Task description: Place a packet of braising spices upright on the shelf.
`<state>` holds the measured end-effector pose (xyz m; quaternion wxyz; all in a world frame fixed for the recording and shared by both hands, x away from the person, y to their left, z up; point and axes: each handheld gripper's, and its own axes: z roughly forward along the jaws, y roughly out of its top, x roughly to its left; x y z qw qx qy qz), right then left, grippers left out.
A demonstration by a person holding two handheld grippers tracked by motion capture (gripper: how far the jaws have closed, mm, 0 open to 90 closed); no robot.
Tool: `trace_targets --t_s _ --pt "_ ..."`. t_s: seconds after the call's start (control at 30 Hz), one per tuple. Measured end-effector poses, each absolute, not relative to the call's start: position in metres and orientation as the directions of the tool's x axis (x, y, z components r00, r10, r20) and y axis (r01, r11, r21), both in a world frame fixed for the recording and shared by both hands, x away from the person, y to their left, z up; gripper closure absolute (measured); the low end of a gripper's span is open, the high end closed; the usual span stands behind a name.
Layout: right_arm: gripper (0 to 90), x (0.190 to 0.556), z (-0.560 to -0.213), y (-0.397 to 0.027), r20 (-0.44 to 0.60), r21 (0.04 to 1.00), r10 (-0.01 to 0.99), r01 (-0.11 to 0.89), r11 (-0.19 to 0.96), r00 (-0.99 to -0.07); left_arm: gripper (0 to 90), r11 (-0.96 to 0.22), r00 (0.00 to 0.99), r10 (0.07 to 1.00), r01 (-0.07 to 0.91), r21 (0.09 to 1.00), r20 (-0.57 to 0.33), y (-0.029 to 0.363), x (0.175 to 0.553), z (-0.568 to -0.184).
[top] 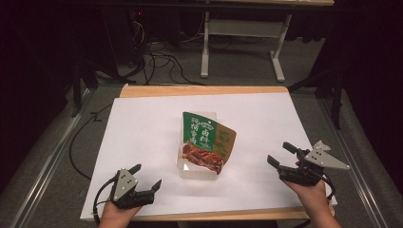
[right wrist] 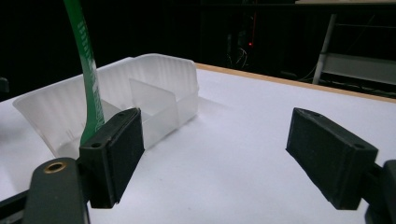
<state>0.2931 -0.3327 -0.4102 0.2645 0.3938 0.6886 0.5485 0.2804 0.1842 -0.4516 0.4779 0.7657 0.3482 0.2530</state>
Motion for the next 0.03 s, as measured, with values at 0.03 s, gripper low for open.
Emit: trace_targets --t_s 0.03 --pt "19.5 0.2935 -0.4108 -0.3323 0.07 0.963 0.831 0.254 0.088 -0.551 13.3 -0.3 0.629 0.775 0.291 0.908 0.055 0.1848 0.2802 -0.4515"
